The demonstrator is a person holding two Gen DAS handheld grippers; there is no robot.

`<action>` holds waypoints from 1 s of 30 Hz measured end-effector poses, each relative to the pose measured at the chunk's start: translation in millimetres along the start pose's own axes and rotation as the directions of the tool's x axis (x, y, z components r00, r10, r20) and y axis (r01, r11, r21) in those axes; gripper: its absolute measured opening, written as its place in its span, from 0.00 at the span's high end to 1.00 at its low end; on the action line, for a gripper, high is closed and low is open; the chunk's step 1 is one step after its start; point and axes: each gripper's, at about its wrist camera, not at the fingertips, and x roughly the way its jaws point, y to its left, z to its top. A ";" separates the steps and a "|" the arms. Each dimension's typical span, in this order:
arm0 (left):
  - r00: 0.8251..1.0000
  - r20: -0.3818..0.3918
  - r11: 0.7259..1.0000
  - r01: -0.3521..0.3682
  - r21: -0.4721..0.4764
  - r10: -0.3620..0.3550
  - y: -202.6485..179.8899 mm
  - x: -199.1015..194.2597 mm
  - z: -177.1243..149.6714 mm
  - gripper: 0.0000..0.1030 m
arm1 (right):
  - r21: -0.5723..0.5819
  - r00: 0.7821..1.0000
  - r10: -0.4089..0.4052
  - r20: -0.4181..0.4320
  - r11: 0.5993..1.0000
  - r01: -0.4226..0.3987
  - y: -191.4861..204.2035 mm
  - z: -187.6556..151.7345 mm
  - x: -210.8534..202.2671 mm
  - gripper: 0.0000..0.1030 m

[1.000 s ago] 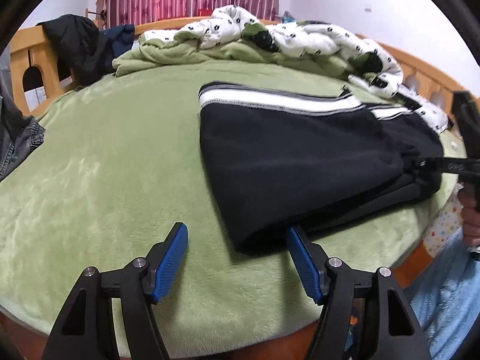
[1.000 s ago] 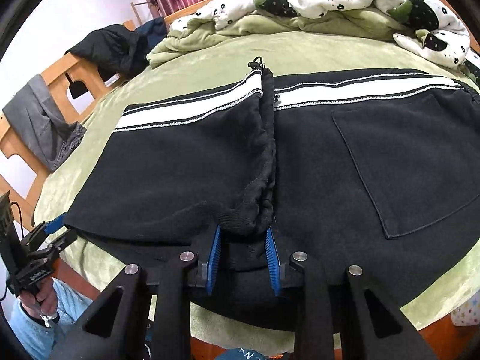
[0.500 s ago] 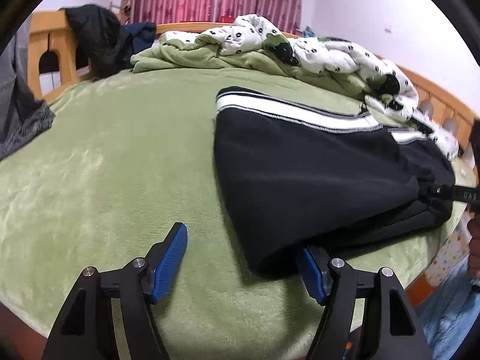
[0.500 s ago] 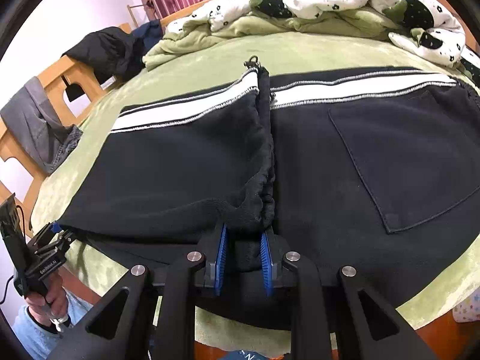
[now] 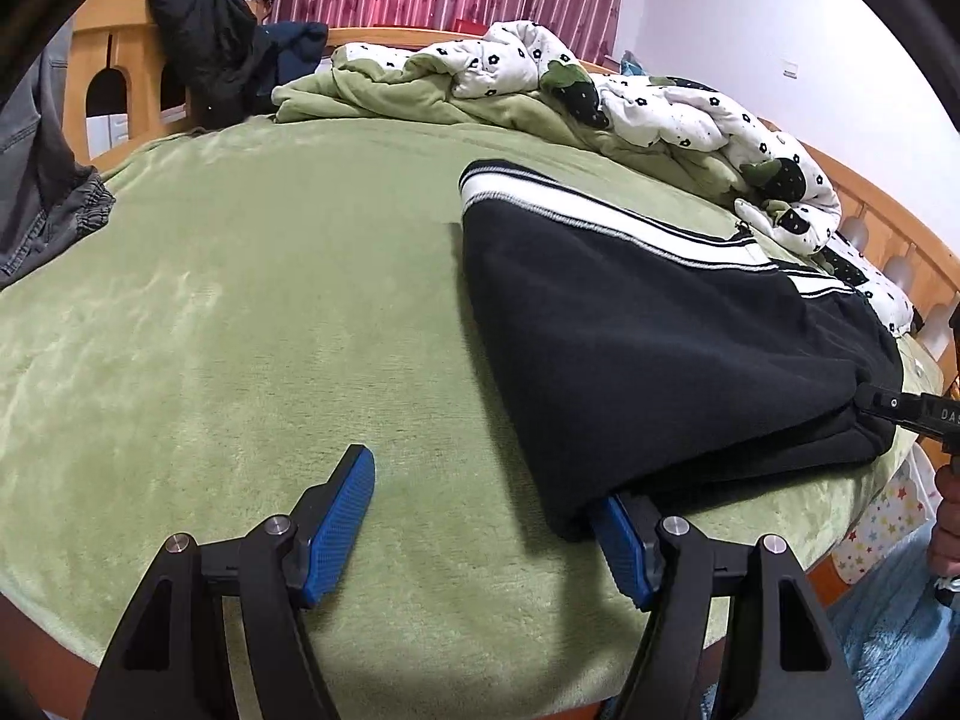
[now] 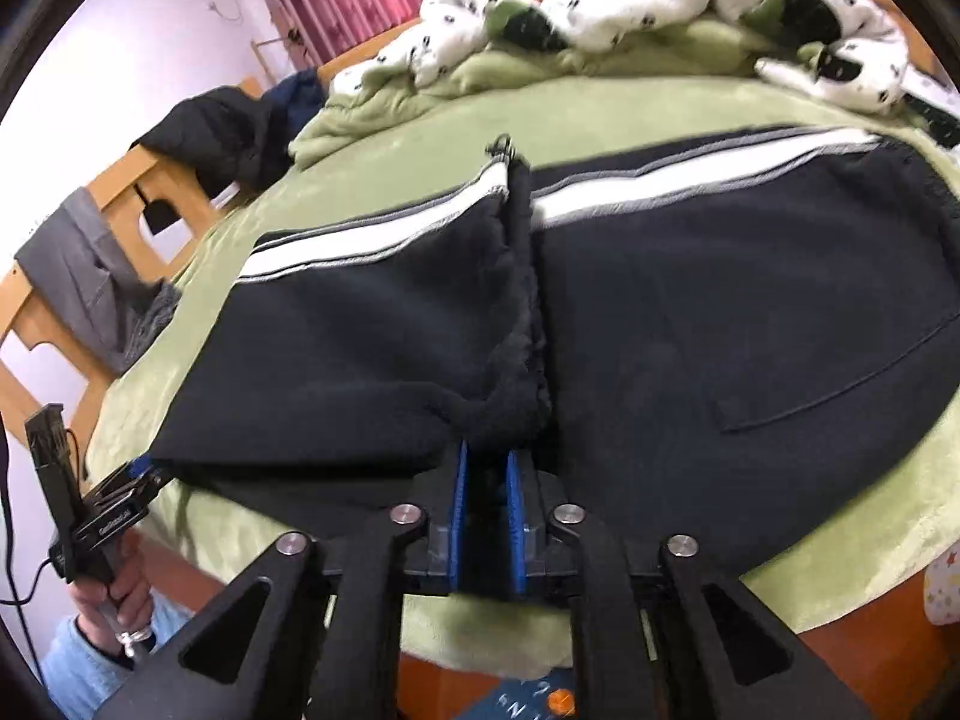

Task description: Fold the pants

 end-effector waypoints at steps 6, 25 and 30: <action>1.000 -0.011 0.999 0.020 -0.041 -0.020 7.1 0.2 -0.1 0.33 | 0.040 0.999 0.034 0.026 0.999 -0.035 -9.4 0.3 -6.9 0.64; 1.000 0.012 1.000 -0.029 0.002 0.029 5.3 2.9 -1.5 0.31 | -0.016 0.993 -0.097 0.064 0.995 0.099 -1.1 -6.8 -14.4 0.86; 1.000 -0.013 0.999 -0.002 0.035 0.003 6.3 -3.2 -1.3 0.31 | -0.176 0.977 -0.215 0.005 0.961 0.213 16.6 -17.3 -3.4 0.75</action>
